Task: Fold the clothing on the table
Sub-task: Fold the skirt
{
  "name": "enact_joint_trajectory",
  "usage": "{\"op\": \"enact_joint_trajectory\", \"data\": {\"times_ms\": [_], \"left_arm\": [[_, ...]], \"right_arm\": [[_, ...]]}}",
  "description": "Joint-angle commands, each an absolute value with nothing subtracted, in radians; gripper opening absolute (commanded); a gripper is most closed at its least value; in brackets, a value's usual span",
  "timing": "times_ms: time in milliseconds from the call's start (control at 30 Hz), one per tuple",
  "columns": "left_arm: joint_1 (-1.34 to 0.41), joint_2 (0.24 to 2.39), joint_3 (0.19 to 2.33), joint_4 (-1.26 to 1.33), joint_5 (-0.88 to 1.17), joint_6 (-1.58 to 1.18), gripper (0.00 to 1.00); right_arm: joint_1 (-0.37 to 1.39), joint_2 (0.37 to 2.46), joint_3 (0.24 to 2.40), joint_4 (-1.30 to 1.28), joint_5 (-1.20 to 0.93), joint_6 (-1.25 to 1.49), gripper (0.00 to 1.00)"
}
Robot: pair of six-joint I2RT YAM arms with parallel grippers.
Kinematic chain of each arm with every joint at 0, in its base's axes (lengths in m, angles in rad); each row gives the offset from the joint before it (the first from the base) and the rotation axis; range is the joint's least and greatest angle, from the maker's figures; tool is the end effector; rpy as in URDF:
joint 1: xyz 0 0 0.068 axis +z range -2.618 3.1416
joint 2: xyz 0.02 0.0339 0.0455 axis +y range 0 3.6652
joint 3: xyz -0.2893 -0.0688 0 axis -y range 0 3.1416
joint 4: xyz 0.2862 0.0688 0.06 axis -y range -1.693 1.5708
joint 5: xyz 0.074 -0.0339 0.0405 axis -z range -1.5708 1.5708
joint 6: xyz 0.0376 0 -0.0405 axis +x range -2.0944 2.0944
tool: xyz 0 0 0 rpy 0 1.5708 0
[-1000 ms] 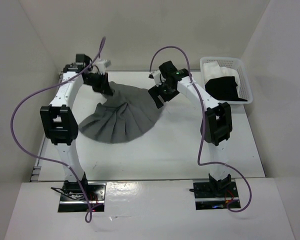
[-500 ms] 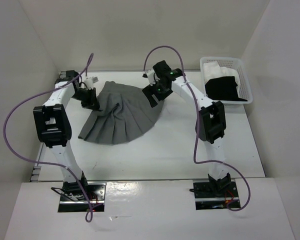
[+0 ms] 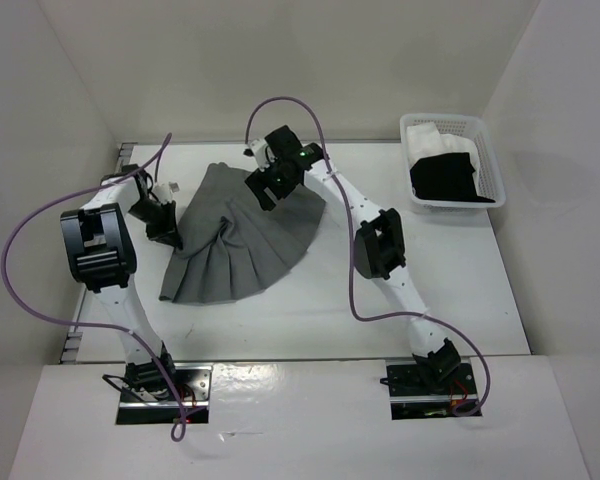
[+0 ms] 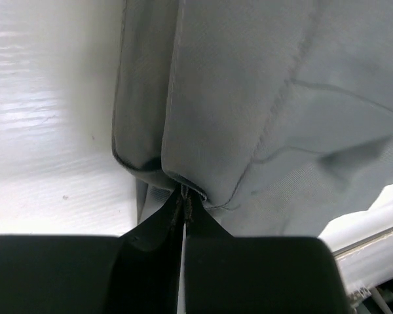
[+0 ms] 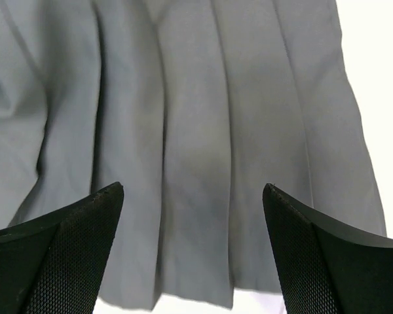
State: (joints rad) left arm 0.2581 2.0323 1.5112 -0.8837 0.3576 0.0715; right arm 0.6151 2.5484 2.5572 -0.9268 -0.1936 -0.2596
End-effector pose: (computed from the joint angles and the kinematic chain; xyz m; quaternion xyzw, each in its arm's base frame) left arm 0.4336 0.1008 0.1744 -0.0767 0.9778 -0.1615 0.1096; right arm 0.4964 0.3596 0.2496 -0.4274 0.8409 0.1465 0.2979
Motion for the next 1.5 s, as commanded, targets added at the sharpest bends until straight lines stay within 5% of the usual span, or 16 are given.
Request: {"op": "enact_joint_trajectory", "data": {"times_ms": [0,700,800,900,1033,1467], "left_arm": [[0.258,2.077,1.505,-0.925,0.344,0.067,0.00],[0.258,2.108,1.509,-0.943,0.425,0.124,0.00],[0.236,2.117,1.534,-0.943,0.407,0.135,0.00],[0.216,2.126,1.554,-0.943,0.407,0.146,0.00],[0.216,2.145,1.588,-0.953,0.407,0.146,0.00],[0.135,2.223,1.698,-0.971,0.434,0.164,0.00]], "right_arm": [[0.617,2.605,2.666,-0.925,-0.207,-0.268,0.90],[0.627,2.763,2.669,-1.000,-0.063,-0.227,0.89],[0.627,2.642,2.457,-0.918,-0.019,-0.189,0.84],[0.646,2.403,1.949,-0.667,0.076,-0.176,0.87],[0.646,2.226,1.674,-0.562,0.146,-0.164,0.90],[0.646,1.941,1.335,-0.652,0.060,-0.155,0.91]]}}
